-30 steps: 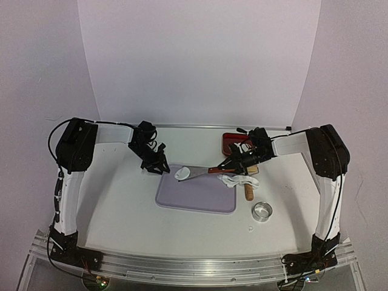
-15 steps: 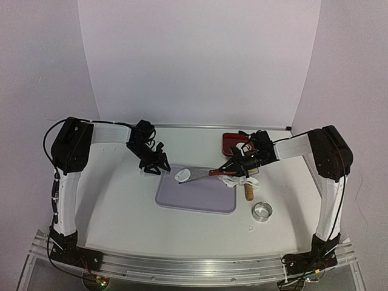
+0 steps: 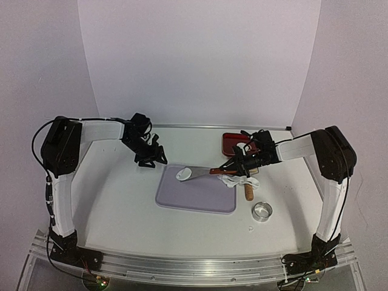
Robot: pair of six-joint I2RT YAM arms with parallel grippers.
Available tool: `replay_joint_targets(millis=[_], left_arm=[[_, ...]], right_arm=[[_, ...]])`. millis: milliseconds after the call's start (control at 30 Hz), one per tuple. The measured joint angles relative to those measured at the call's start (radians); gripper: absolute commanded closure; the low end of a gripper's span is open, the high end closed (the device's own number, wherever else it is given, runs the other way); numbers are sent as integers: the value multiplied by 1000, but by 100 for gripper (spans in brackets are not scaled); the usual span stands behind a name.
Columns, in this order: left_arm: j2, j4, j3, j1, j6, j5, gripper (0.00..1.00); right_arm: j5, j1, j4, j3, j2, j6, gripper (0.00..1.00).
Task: Roll out the dumpling wrappers from the dough
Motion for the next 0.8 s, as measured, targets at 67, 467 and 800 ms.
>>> replay_joint_targets(millis=[67,467,800], left_arm=[[-21,0,-11,2,0,-21,35],[-117,0,-54,11,0,-84,36],[-148,-6,-78,11,0,-113,36]], right_arm=[[6,0,16,-1,-3,19,100],[26,1,155,-4,-56,158,100],[54,-36,223,-4,-118,249,100]])
